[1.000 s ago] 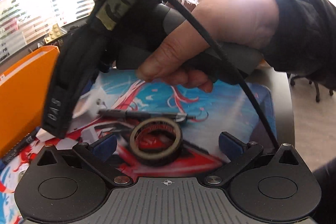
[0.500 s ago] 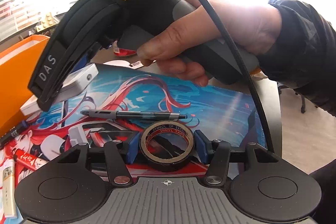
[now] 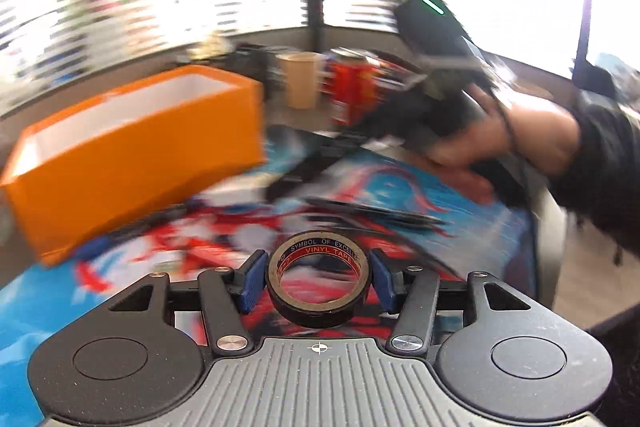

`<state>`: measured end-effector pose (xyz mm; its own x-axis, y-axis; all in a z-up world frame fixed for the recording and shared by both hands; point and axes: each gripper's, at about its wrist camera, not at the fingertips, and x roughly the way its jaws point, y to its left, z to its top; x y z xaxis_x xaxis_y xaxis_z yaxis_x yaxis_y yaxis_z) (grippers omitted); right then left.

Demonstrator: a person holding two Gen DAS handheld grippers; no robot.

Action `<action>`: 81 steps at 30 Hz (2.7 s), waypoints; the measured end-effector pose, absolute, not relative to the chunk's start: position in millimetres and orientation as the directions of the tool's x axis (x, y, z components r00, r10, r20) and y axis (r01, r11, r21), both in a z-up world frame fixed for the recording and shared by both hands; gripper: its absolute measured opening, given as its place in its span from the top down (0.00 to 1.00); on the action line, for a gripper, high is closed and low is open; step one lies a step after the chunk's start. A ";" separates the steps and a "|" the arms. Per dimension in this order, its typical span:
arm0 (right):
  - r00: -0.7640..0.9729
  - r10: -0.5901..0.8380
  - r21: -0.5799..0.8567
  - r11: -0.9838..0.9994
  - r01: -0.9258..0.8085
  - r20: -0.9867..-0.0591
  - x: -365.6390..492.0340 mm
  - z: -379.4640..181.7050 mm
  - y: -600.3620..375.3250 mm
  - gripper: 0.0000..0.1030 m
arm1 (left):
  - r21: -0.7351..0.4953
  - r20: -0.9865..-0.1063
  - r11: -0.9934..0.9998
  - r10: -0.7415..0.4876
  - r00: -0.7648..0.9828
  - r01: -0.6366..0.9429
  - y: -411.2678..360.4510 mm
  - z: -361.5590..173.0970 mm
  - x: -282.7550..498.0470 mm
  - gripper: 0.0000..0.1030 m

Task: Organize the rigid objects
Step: 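Carry the remote toward the orange box while the left tool grasps the tape roll, then lower the remote and tape roll into the orange box and open both tools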

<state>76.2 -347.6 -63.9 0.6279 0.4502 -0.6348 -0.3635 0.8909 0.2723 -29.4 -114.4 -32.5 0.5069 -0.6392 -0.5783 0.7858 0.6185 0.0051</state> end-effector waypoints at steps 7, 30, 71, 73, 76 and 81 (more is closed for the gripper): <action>0.596 0.618 0.599 0.755 -0.267 -0.513 75.0 -70.1 -374.5 0.51 | -0.009 -0.527 0.744 -0.571 0.630 0.668 -68.0 24.9 14.8 0.48; 0.694 0.623 0.610 0.720 -0.330 -0.361 164.2 25.8 -386.6 0.51 | -0.058 -0.663 0.896 -0.364 0.654 0.440 -83.4 44.9 223.5 0.48; 0.607 0.217 -0.085 0.899 -0.429 -0.765 267.6 -34.6 -272.3 0.51 | 0.161 -0.819 0.892 -0.119 0.562 0.423 -170.4 -16.9 320.5 0.48; 0.608 0.204 -0.106 0.894 -0.435 -0.767 265.9 -35.9 -267.5 0.50 | 0.158 -0.818 0.896 -0.118 0.563 0.416 -170.8 -17.1 320.3 0.47; 0.603 0.215 -0.088 0.898 -0.432 -0.769 265.6 -35.2 -269.7 0.49 | 0.169 -0.809 0.896 -0.111 0.577 0.410 -173.6 -17.4 319.8 0.47; 0.597 0.217 -0.075 0.902 -0.426 -0.772 263.4 -34.8 -274.2 0.43 | 0.206 -0.817 0.885 -0.080 0.572 0.418 -182.4 -27.1 319.2 0.40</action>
